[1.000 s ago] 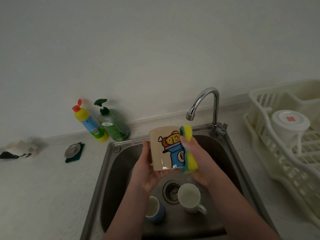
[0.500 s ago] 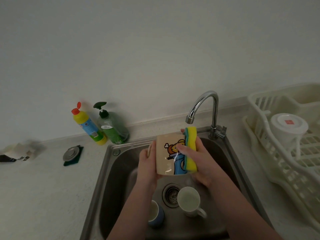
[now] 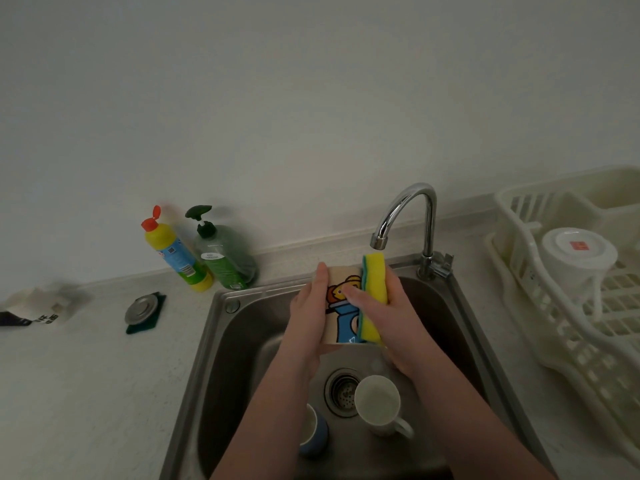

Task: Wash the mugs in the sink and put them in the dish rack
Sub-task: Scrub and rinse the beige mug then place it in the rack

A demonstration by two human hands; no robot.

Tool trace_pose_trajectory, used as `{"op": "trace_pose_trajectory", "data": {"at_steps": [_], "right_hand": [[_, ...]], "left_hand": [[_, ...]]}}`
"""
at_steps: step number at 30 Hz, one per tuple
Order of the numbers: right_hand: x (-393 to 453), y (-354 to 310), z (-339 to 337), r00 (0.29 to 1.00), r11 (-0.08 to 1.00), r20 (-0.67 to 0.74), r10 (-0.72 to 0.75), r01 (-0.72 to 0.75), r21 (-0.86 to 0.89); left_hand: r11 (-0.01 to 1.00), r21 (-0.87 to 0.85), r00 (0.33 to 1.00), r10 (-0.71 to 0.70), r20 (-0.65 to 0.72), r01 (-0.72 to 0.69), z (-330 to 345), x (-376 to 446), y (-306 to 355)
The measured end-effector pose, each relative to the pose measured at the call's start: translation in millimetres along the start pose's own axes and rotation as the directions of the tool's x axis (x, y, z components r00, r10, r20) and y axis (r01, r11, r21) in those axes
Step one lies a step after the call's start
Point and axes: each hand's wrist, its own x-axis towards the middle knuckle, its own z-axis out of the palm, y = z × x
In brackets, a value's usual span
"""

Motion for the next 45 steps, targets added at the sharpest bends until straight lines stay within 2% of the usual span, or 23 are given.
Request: {"op": "trace_pose_trajectory", "data": {"at_steps": [4,6,10,16,18,22,25,27,29,32,34,36,40,42,45], "right_hand": [[-3.4,-5.0,10.6,0.996,0.977,-0.01,-0.087,0.084,-0.198],[-0.8,-5.4,13.4,0.997,0.958,-0.022,-0.068,0.059,-0.281],[6.3,0.1,8.7,0.998,0.986,-0.038,0.058,-0.063,-0.155],[2.8,3.0,3.7,0.979,0.979,0.018,0.205,-0.205,-0.013],[1.2,3.5,4.5,0.986,0.985,0.017,0.164,-0.162,-0.062],[0.9,-2.1,12.7,0.999,0.957,0.036,-0.032,0.041,-0.288],[5.7,-4.8,13.6,0.998,0.959,0.037,-0.059,0.067,-0.276],[7.6,-3.7,9.6,0.998,0.976,0.053,-0.017,0.028,-0.216],[8.7,0.0,5.1,0.995,0.992,0.064,0.08,-0.073,-0.098],[10.2,5.9,-1.8,0.961,0.965,0.103,0.255,-0.261,0.041],[9.7,8.1,-4.5,0.943,0.946,0.124,0.309,-0.318,0.062],[6.1,6.6,-6.0,0.956,0.959,0.109,0.273,-0.279,0.045],[-4.9,-8.4,1.2,0.993,0.989,0.108,0.057,-0.042,-0.14],[-7.1,-13.3,5.4,0.994,0.972,0.111,-0.017,0.043,-0.233],[-9.0,-13.2,5.3,0.995,0.973,0.081,-0.056,0.072,-0.221]], "left_hand": [[0.995,-0.095,0.999,0.013,0.044,-0.009,0.2,-4.1,-1.2],[0.99,-0.139,0.997,0.032,0.075,-0.021,-1.0,-6.5,-0.7],[0.985,-0.164,0.995,0.068,0.075,-0.055,-2.9,-7.6,-3.3],[0.961,-0.276,0.993,0.017,0.113,0.015,-6.3,-7.7,-11.1],[0.961,-0.275,0.993,0.006,0.122,0.028,-7.3,-6.3,-11.5],[0.962,-0.273,0.995,0.005,0.098,0.022,-9.5,-1.6,-7.5],[0.964,-0.265,0.994,0.02,0.104,0.008,-10.9,0.6,-5.0],[0.968,-0.252,0.994,0.02,0.108,0.007,-11.2,0.9,-5.0],[0.964,-0.265,0.99,0.014,0.142,0.024,-11.2,-0.2,-6.6],[0.952,-0.299,0.981,0.001,0.193,0.058,-10.5,-2.5,-9.9],[0.948,-0.312,0.975,0.009,0.222,0.062,-10.2,-2.8,-12.0],[0.944,-0.322,0.968,0.006,0.25,0.078,-10.9,-3.2,-12.9],[0.945,-0.311,0.972,-0.032,0.232,0.106,-12.2,-1.1,-10.5],[0.962,-0.266,0.982,-0.012,0.191,0.063,-10.7,-1.4,-9.6],[0.985,-0.175,0.995,0.025,0.096,-0.008,-5.3,-8.0,-5.1]]}}
